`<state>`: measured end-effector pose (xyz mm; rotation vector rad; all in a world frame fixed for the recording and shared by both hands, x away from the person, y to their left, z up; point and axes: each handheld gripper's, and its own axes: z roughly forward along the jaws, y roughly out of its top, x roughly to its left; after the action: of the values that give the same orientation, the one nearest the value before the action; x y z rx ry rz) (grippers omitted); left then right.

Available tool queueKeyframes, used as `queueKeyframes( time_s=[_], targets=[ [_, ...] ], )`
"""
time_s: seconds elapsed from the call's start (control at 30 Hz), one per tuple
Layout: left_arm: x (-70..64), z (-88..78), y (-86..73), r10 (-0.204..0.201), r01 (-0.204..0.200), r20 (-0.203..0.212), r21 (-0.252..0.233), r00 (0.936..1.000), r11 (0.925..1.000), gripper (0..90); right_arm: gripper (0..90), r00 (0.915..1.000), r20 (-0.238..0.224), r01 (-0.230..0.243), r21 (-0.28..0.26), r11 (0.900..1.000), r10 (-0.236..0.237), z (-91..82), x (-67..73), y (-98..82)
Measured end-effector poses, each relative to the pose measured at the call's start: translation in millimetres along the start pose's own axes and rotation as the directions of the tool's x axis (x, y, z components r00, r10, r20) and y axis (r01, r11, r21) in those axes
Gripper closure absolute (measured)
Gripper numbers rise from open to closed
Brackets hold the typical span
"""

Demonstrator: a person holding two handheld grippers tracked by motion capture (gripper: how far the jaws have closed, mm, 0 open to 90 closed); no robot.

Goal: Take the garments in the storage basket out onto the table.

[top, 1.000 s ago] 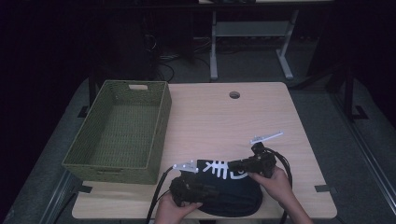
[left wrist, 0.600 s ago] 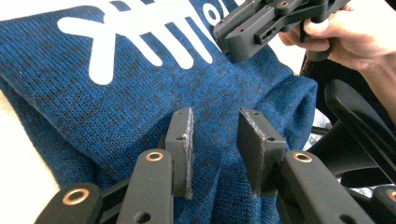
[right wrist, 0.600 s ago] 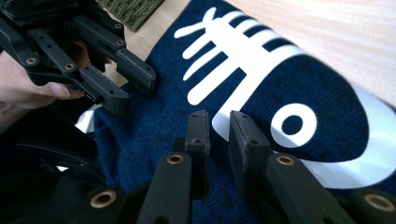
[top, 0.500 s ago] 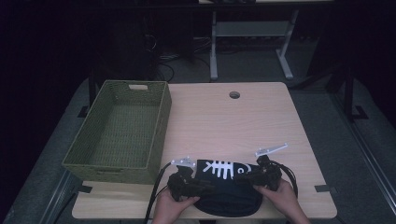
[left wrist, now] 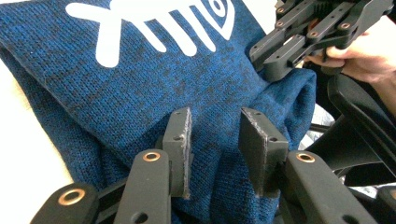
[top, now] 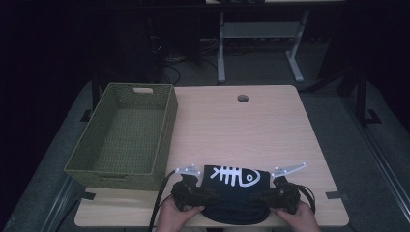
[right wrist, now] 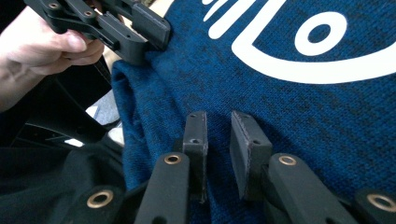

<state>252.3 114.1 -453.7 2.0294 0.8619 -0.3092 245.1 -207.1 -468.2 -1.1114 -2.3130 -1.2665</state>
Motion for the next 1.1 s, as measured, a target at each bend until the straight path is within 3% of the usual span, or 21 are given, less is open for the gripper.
queueKeyframes(
  time_s=[0.13,0.3,0.43,0.63,0.77,0.9,1.1],
  targets=[
    [-1.9,-7.0,3.4,0.014,-0.014,-0.004,-0.021,0.9999,0.9997,61.9,73.2,0.9998,0.007,0.020,-0.037,0.999,-0.020,-9.6,2.5,1.8],
    [1.5,-13.9,6.1,0.004,-0.006,-0.032,-0.051,0.9995,0.9987,61.6,72.6,0.9998,0.013,0.016,-0.048,0.999,-0.015,-21.2,2.6,-2.1],
    [4.7,-11.8,3.9,-0.004,0.003,-0.046,-0.042,0.9989,0.9991,61.7,72.5,0.9991,-0.006,0.041,-0.045,0.998,-0.041,-18.2,6.7,-10.3],
    [8.5,-7.7,0.6,-0.015,0.013,-0.048,-0.034,0.9987,0.9993,62.3,72.5,0.9976,0.030,0.062,-0.010,0.998,-0.062,-8.8,8.2,-16.6],
    [5.2,-13.3,3.0,-0.008,0.005,-0.063,-0.050,0.9980,0.9987,60.5,69.0,0.9981,0.028,0.056,-0.031,0.998,-0.056,-12.7,8.7,-14.4],
    [6.4,-18.5,5.4,-0.019,0.013,-0.082,-0.079,0.9964,0.9968,59.1,66.8,0.9962,0.076,0.047,-0.075,0.996,-0.041,-25.4,7.4,-10.2],
    [12.5,-22.0,4.1,-0.042,0.030,-0.120,-0.102,0.9918,0.9943,58.7,64.5,0.9857,0.168,0.016,-0.119,0.993,0.005,-38.3,-2.5,-13.7]
  ],
)
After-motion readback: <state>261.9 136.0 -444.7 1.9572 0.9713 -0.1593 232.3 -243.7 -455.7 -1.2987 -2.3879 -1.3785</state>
